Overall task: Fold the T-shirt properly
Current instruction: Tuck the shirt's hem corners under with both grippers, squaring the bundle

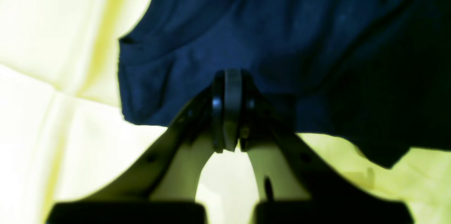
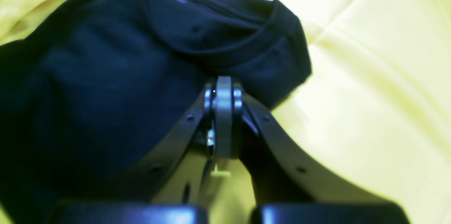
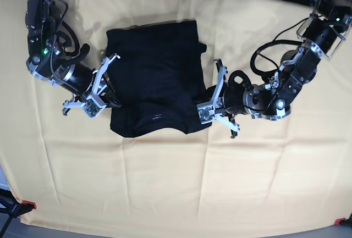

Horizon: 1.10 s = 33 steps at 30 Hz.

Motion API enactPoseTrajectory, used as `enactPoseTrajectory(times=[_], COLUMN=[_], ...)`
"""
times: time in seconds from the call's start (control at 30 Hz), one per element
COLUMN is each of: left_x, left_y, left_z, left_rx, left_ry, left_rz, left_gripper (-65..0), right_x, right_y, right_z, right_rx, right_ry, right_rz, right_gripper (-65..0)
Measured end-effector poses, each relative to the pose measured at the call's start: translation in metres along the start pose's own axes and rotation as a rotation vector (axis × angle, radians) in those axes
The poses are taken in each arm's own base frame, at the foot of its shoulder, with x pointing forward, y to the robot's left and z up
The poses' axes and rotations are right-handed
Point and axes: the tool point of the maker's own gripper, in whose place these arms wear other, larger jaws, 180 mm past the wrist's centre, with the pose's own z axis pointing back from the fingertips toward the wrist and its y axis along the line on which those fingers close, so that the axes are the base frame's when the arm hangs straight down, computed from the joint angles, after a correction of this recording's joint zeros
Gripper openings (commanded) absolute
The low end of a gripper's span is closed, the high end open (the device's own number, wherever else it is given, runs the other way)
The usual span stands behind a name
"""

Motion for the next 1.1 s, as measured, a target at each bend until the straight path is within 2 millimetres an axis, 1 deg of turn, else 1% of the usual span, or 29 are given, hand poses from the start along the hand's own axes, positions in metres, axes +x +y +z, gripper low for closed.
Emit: enactPoseTrajectory(times=[0.07, 0.1, 0.23, 0.33, 0.4, 0.5, 0.57, 0.67, 0.8, 0.87, 0.93, 0.97, 1.03, 1.1], left_x=[0.0, 0.0, -0.002, -0.004, -0.004, -0.006, -0.009, -0.009, -0.01, -0.01, -0.01, -0.01, -0.016, -0.024], left_y=[0.0, 0.0, -0.002, -0.005, -0.005, -0.006, -0.009, -0.009, -0.009, -0.009, -0.009, -0.009, -0.002, 0.015], left_z=[0.0, 0.0, -0.001, -0.002, -0.002, -0.003, -0.003, -0.003, -0.003, -0.003, -0.003, -0.003, -0.003, -0.001], left_rx=[0.001, 0.001, -0.002, -0.007, -0.008, -0.01, -0.015, -0.015, -0.016, -0.015, -0.015, -0.014, 0.021, 0.117], left_ry=[0.0, -0.001, 0.003, 0.008, 0.007, 0.01, 0.017, 0.02, 0.02, 0.021, 0.02, 0.022, 0.055, 0.102], left_rz=[0.0, 0.0, 0.002, 0.007, 0.008, 0.01, 0.015, 0.015, 0.015, 0.015, 0.015, 0.014, -0.027, -0.041], left_gripper=[-65.0, -65.0, -65.0, -65.0, -65.0, -65.0, -65.0, -65.0, -65.0, -65.0, -65.0, -65.0, -65.0, -65.0], right_x=[-0.006, -0.009, -0.008, -0.002, 0.004, 0.015, 0.017, 0.006, 0.003, -0.006, -0.017, -0.019, -0.019, -0.019], right_y=[-0.008, -0.009, -0.001, 0.015, 0.02, 0.019, 0.016, 0.003, -0.02, -0.028, -0.044, -0.05, -0.061, -0.061], right_z=[-0.008, -0.011, -0.028, -0.04, -0.048, -0.06, -0.07, -0.083, -0.092, -0.095, -0.095, -0.093, -0.092, -0.091], right_rx=[0.001, 0.016, 0.06, 0.103, 0.11, 0.09, 0.08, 0.054, 0.008, -0.026, -0.116, -0.152, -0.204, -0.205], right_ry=[0.014, 0.016, 0.002, -0.009, -0.003, -0.009, -0.015, 0.028, 0.05, 0.081, 0.125, 0.132, 0.139, 0.14], right_rz=[-0.036, -0.046, -0.099, -0.1, -0.063, -0.001, 0.004, 0.005, -0.036, -0.05, -0.055, -0.058, -0.063, -0.061], right_gripper=[-65.0, -65.0, -65.0, -65.0, -65.0, -65.0, -65.0, -65.0, -65.0, -65.0, -65.0, -65.0, -65.0, -65.0])
